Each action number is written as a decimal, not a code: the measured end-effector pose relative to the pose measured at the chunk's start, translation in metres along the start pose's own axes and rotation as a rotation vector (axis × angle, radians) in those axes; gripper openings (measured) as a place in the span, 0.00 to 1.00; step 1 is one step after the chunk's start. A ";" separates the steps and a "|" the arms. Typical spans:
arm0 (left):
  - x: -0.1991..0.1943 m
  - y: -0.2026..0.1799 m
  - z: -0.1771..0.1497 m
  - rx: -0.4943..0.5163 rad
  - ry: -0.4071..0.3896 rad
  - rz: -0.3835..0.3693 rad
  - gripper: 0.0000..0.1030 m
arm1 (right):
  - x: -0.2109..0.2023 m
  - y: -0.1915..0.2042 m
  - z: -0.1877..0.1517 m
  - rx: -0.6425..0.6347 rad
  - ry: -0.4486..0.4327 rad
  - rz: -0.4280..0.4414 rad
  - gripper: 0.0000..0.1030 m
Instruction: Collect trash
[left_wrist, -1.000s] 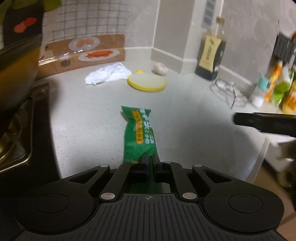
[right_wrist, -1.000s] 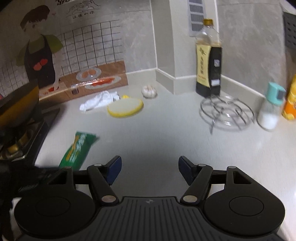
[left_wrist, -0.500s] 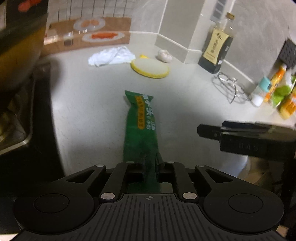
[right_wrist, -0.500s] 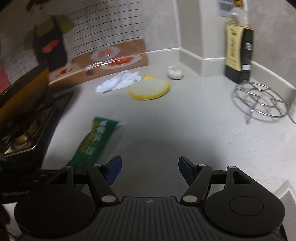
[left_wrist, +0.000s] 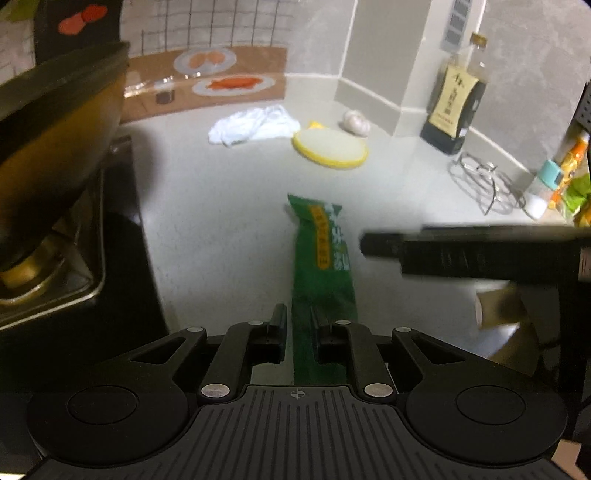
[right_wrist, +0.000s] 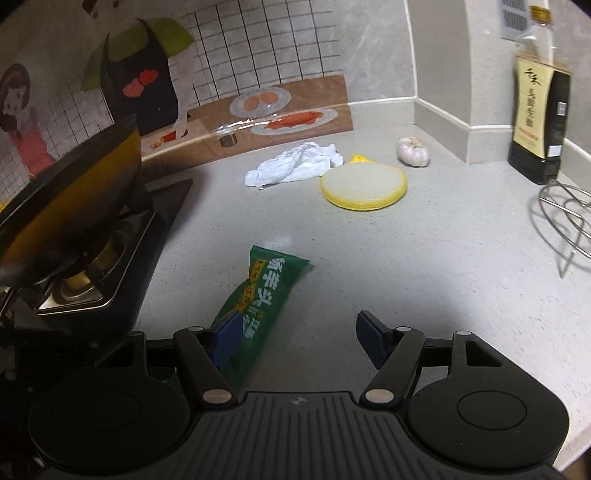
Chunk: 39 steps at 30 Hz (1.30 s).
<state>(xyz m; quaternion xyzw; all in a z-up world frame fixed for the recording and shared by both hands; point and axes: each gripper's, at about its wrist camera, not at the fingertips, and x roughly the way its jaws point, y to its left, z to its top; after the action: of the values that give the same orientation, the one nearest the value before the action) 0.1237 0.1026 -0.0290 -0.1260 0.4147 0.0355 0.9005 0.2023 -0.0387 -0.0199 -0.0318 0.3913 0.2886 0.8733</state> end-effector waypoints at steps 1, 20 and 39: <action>0.004 -0.002 -0.001 0.014 0.013 0.002 0.16 | 0.002 0.002 0.003 0.000 0.003 0.006 0.67; 0.018 -0.032 -0.010 0.245 0.017 0.075 0.17 | 0.039 0.002 0.004 -0.007 0.134 0.026 0.23; 0.011 -0.029 -0.006 0.094 0.014 -0.024 0.19 | -0.023 -0.039 -0.035 0.015 0.021 -0.114 0.26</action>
<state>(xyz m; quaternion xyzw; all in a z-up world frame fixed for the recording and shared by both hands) 0.1314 0.0727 -0.0348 -0.0887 0.4206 0.0042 0.9029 0.1877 -0.0924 -0.0340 -0.0505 0.4000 0.2350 0.8844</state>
